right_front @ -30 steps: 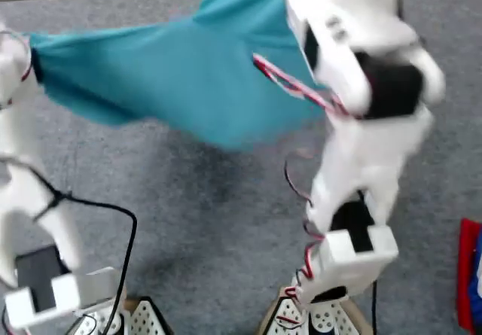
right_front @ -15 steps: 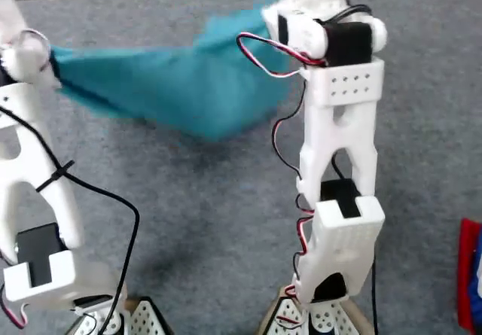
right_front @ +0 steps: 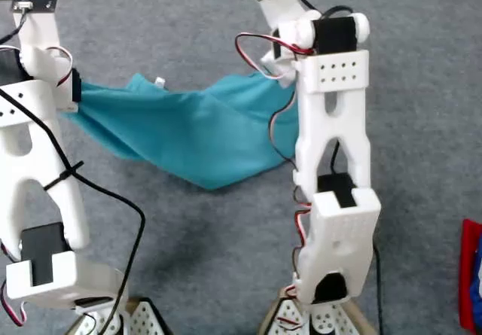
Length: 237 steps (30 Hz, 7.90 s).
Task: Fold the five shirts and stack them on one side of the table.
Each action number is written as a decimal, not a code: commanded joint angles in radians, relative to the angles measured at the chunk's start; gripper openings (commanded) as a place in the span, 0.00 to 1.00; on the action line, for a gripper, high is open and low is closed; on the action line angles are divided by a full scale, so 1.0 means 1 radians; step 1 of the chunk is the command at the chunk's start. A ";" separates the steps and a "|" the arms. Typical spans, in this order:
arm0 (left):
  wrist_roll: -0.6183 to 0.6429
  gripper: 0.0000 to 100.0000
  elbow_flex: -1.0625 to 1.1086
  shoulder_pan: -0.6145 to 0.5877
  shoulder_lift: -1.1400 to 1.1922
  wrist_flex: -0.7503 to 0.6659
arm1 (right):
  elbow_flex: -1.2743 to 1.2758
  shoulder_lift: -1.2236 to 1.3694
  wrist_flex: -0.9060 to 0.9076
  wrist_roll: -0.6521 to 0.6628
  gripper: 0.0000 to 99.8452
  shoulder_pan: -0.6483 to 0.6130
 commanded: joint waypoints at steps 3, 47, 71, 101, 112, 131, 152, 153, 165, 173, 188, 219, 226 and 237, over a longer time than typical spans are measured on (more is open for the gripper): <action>-0.008 0.02 -0.003 0.000 -0.015 0.003 | 0.085 -0.039 0.014 0.009 0.29 0.012; -0.008 0.02 0.101 0.000 -0.012 -0.006 | -0.499 0.845 0.006 -0.322 0.19 -0.068; -0.008 0.02 0.080 -0.095 -0.051 0.003 | -0.659 0.294 0.020 -0.324 0.03 0.102; -0.008 0.02 0.183 -0.041 -1.106 0.066 | 0.536 -1.449 -0.015 -0.321 0.03 0.031; 0.129 0.02 0.204 -0.041 -1.257 -0.003 | 0.035 -1.291 -0.044 -0.316 0.01 0.278; 0.222 0.02 0.850 -0.048 -1.445 -0.270 | -0.010 -1.161 -0.496 -0.150 0.00 0.335; 0.224 0.02 0.930 -0.167 -1.593 -0.471 | 0.130 -1.165 -0.364 -0.060 0.00 0.331; 0.226 0.02 0.931 -0.167 -1.593 -0.471 | 0.147 -1.165 -0.361 -0.063 0.00 0.331; 0.222 0.02 1.382 -0.169 -1.592 -0.824 | 0.653 -1.164 -0.494 -0.064 0.00 0.278; 0.137 0.02 1.748 -0.077 -1.592 -1.264 | 1.118 -1.162 -0.818 -0.063 0.00 0.133; 0.097 0.02 1.953 0.009 -1.592 -1.587 | 1.709 -1.161 -1.387 -0.069 0.01 0.114; 0.273 0.02 1.062 0.008 -0.421 -1.410 | 1.009 -0.499 -1.243 -0.275 0.01 0.116; 0.265 0.02 1.011 0.009 -0.274 -1.407 | 0.527 -0.068 -1.250 -0.123 0.01 0.099; 0.265 0.02 0.908 -0.005 -0.120 -1.556 | -0.294 0.608 -1.240 0.014 0.01 0.090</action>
